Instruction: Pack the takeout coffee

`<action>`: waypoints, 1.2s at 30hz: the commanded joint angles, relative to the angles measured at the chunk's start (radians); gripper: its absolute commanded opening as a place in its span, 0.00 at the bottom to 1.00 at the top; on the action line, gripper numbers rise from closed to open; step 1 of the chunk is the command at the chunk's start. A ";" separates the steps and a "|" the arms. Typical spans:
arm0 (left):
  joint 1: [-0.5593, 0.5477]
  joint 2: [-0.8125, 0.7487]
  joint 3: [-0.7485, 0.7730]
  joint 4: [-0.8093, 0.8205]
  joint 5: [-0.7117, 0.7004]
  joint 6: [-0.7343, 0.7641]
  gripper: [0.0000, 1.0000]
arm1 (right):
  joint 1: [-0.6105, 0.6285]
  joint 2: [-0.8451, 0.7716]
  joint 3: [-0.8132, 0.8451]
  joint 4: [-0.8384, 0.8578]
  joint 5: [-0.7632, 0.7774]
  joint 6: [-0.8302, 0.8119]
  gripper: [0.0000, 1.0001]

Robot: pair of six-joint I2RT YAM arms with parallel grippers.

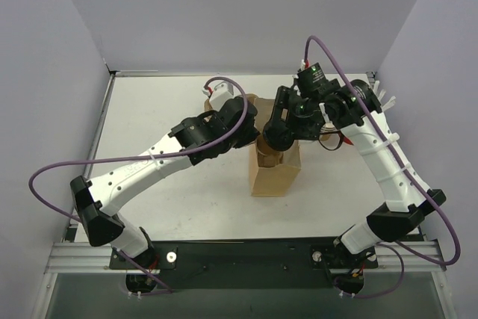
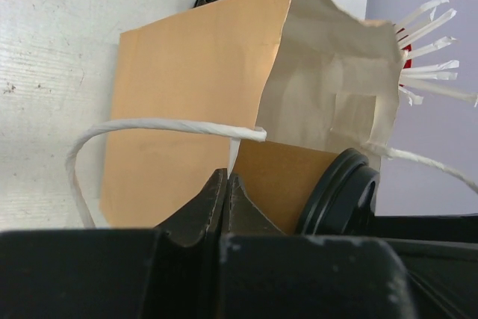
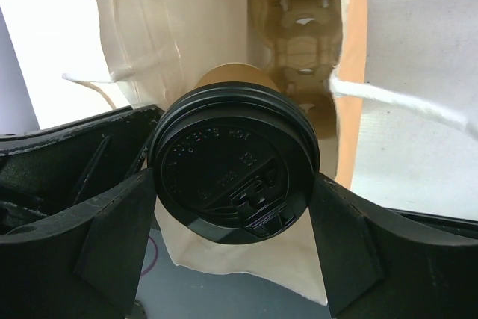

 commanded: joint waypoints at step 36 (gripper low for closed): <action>0.023 -0.216 -0.360 0.285 0.019 -0.074 0.00 | 0.177 0.147 -0.171 -0.049 0.169 -0.151 0.46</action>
